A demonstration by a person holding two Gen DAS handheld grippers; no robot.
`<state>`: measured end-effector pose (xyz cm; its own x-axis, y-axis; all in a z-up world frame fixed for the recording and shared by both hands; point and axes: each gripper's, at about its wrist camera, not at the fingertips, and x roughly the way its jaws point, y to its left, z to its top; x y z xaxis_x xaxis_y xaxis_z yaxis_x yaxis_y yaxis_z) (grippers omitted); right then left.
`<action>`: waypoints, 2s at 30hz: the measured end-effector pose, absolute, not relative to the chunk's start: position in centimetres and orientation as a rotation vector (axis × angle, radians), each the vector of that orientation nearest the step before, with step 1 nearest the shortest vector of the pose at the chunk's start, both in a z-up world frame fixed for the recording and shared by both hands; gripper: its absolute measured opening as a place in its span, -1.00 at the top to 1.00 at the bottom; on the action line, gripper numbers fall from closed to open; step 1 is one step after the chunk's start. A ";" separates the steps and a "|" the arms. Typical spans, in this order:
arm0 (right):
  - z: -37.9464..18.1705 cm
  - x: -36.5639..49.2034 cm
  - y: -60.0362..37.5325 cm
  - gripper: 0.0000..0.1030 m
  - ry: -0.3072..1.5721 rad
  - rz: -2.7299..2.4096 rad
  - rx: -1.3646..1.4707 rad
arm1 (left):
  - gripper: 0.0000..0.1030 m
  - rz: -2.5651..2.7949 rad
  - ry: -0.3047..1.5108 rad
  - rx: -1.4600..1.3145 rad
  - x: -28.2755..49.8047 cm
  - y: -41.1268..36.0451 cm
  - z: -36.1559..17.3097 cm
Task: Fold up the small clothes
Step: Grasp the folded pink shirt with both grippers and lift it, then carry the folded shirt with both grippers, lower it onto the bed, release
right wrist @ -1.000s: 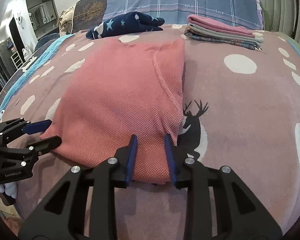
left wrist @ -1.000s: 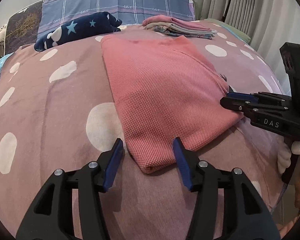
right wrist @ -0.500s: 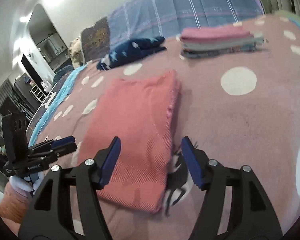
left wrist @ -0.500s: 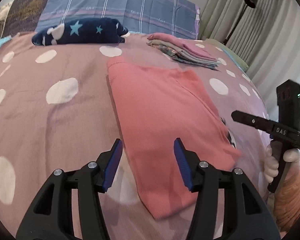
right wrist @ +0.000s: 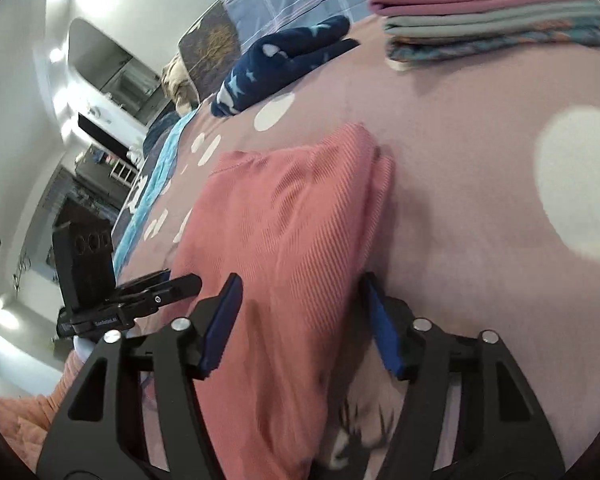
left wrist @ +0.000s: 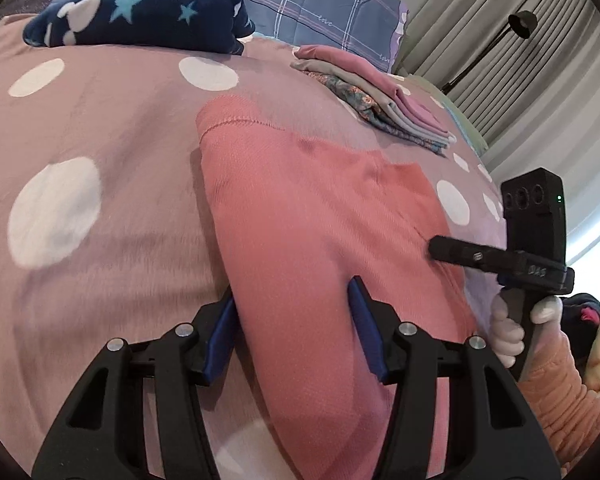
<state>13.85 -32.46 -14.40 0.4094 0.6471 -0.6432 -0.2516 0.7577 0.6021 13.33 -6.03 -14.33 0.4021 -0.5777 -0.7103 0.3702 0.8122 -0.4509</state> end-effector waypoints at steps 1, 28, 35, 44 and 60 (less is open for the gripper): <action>-14.5 14.5 -31.8 -0.04 1.009 0.591 0.425 | 0.12 -0.610 0.990 -0.236 13.6 -6.1 -14.4; 6.2 -10.0 -38.2 0.61 0.331 0.130 0.205 | 0.52 -0.938 0.419 0.111 -1.8 -22.6 5.6; 8.0 -13.7 -46.4 0.61 0.303 -0.097 0.241 | 0.52 -1.124 0.414 0.166 -1.7 -34.2 7.0; 6.1 -13.2 -56.4 0.60 0.336 -0.363 0.316 | 0.53 -1.247 0.484 0.214 0.1 -45.7 4.9; -0.3 -4.3 -68.2 0.55 0.420 -0.455 0.398 | 0.41 -1.174 0.662 0.214 9.9 -57.2 -2.5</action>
